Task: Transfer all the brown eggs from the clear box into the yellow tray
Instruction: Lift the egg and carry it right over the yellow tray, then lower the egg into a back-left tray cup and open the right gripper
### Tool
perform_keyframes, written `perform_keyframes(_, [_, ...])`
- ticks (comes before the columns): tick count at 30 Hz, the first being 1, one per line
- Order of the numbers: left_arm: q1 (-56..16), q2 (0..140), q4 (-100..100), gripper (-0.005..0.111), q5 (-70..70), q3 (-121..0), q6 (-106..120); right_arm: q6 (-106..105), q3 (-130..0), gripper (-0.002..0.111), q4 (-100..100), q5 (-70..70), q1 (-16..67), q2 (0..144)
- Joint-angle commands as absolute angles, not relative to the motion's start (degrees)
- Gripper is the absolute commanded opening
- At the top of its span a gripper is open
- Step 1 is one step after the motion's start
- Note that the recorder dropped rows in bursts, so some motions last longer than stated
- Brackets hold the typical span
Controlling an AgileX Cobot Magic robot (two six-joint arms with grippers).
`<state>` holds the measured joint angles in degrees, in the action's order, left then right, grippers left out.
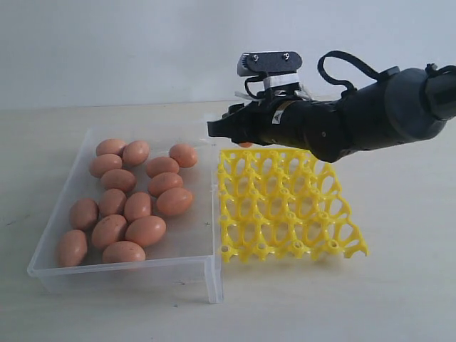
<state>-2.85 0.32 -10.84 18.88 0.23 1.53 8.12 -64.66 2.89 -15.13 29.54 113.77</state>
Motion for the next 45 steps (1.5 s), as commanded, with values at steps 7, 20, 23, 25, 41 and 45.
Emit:
perform_keyframes(7, [-2.8, 0.0, -11.3, 0.000, 18.3, 0.0, 1.6, 8.1, -65.1, 0.009, 0.8, -20.1, 29.3, 116.7])
perform_keyframes(20, [-2.8, 0.0, -11.3, 0.000, 18.3, 0.0, 1.6, 10.7, -68.5, 0.009, -3.4, -18.9, 29.3, 119.4])
perform_keyframes(23, [-2.8, 0.0, -11.3, 0.000, 18.3, 0.0, 1.6, 10.7, -68.5, 0.009, -3.4, -18.1, 29.3, 119.4])
perform_keyframes(25, [-2.8, 0.0, -11.3, 0.000, 18.3, 0.0, 1.6, 10.7, -68.5, 0.009, -3.5, -17.1, 29.3, 119.6])
perform_keyframes(41, [-2.8, 0.0, -11.3, 0.000, 18.3, 0.0, 1.6, 10.7, -68.5, 0.009, -6.2, -13.5, 29.3, 119.9])
perform_keyframes(45, [-2.8, 0.0, -11.3, 0.000, 18.3, 0.0, 1.6, 11.0, -68.5, 0.009, -6.2, -13.4, 29.3, 119.9])
